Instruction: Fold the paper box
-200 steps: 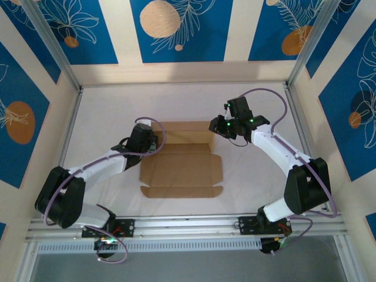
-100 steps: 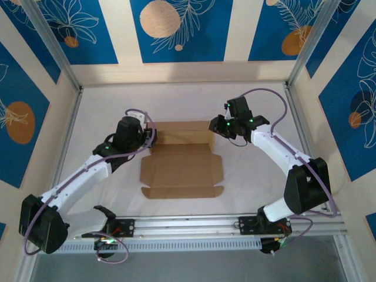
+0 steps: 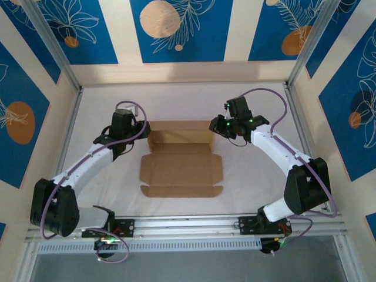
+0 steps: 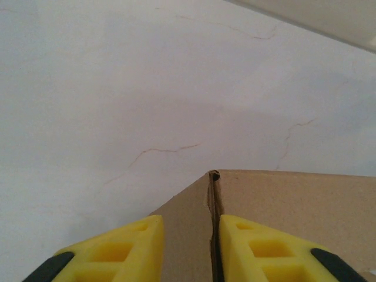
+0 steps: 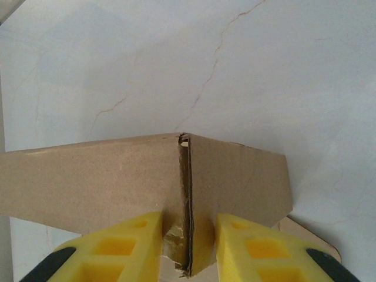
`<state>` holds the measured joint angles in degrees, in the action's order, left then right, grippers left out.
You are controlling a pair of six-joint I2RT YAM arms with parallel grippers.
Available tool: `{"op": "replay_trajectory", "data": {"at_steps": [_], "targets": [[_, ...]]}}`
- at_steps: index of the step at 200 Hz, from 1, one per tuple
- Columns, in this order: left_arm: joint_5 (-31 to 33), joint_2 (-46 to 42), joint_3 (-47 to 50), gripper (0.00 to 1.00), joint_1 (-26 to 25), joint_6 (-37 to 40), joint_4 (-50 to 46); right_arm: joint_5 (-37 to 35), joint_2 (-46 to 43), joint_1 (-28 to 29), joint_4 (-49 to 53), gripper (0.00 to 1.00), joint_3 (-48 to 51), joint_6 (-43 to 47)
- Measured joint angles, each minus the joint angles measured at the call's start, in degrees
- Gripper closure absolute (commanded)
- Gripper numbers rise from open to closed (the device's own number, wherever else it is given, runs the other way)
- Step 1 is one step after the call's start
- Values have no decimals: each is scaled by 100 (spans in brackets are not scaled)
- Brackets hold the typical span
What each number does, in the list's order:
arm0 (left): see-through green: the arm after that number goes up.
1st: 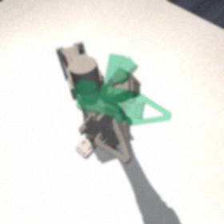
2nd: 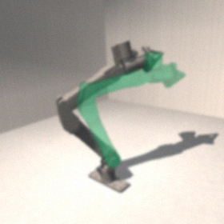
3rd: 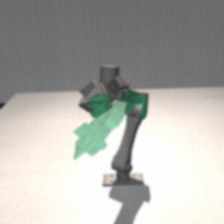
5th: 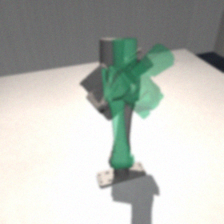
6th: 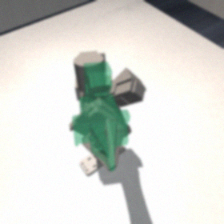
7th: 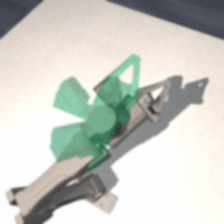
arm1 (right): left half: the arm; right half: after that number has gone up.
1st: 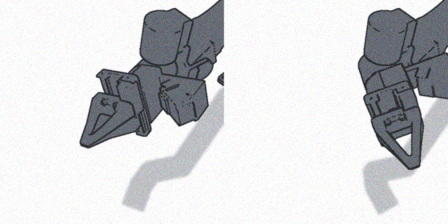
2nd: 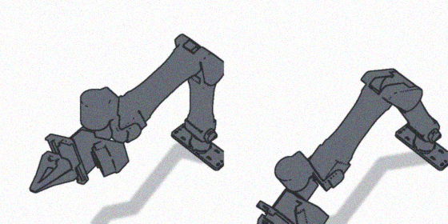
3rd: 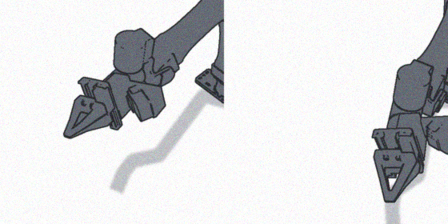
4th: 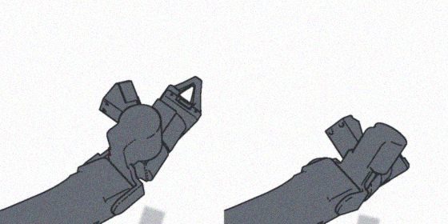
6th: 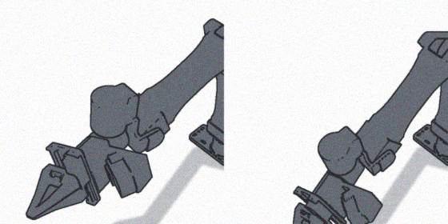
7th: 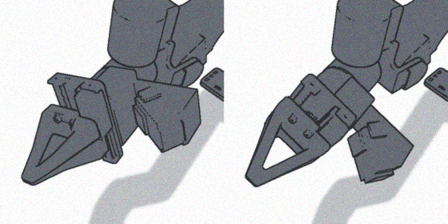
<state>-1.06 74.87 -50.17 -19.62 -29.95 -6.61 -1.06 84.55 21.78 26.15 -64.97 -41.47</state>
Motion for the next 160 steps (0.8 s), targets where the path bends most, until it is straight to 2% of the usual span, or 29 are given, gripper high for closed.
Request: {"op": "replay_trajectory", "data": {"at_steps": [41,96,119,144,160], "targets": [[-127,0,387,85,2,-326,813,-31,0,39,0,75,0,-17],[-188,-170,1141,88,11,-1139,2050,42,-70,33,0,74,66,-166],[-205,-188,1370,85,11,-1523,2444,256,-127,-61,0,60,157,-348],[-282,-160,1523,83,11,-1875,2765,428,-118,-199,42,37,212,-601],[-422,-74,1552,83,11,-2081,2951,579,-68,-203,46,29,212,-669]]}}
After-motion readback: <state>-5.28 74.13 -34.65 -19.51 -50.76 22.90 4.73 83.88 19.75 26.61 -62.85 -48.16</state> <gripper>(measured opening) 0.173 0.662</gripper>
